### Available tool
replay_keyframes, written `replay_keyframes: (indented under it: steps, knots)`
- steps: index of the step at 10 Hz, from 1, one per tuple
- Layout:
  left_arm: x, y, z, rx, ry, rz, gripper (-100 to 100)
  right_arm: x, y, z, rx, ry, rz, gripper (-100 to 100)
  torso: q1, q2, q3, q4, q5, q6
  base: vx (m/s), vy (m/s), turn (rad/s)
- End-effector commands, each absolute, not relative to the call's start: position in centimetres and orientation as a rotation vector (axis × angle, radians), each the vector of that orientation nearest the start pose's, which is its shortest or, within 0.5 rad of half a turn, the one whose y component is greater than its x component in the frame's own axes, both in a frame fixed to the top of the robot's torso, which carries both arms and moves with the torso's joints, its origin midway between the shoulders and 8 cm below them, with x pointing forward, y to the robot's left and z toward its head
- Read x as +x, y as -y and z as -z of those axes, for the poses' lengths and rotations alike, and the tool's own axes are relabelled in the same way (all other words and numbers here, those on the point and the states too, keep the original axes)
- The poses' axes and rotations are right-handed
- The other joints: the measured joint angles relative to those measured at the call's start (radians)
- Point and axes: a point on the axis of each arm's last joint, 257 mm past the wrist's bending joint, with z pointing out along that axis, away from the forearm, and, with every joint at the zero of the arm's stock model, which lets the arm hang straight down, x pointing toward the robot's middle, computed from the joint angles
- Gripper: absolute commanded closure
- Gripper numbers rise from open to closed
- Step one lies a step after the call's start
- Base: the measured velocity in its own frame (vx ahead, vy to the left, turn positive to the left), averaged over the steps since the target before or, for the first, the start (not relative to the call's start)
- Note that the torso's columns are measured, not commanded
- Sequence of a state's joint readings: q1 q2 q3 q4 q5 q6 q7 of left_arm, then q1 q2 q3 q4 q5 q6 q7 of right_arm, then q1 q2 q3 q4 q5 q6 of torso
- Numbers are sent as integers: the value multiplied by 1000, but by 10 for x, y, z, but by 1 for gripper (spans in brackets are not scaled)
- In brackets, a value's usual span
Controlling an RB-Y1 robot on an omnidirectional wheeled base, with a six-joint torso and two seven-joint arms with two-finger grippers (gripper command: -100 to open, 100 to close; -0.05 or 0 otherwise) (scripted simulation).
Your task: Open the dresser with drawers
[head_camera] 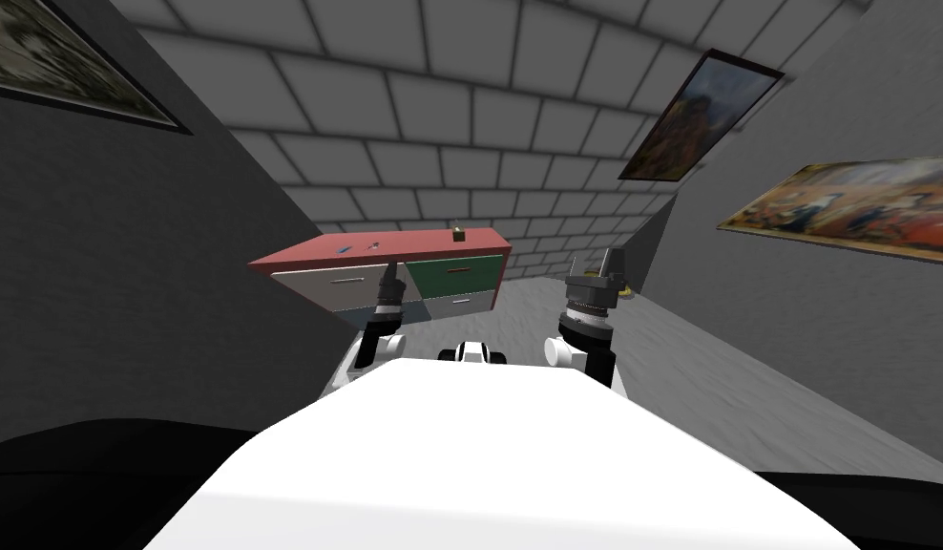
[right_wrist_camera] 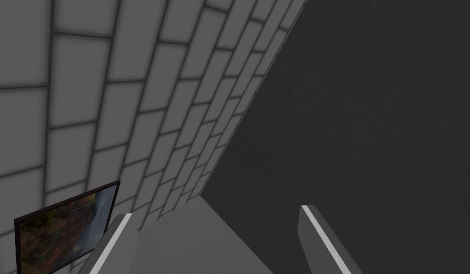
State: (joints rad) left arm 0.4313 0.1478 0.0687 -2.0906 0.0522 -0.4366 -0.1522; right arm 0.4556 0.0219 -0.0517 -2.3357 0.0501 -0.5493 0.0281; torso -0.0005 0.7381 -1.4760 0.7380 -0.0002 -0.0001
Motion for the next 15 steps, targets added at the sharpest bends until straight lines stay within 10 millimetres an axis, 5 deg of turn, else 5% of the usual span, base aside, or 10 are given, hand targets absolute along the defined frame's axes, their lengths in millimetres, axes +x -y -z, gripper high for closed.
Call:
replay_keyframes:
  steps: [1, 15]
  knots:
    - [396, -314, 71, -678, -898, 1065, -100, 323, 281, -71, 510, -527, -1236, 0, 0, 0, 0, 0, 0, 0, 81, -45, 1]
    - [424, -339, 184, -792, -1063, 966, -100, 323, 281, -71, 510, -527, -1236, 0, 1, -1, 0, 0, 0, 0, 78, -35, -1]
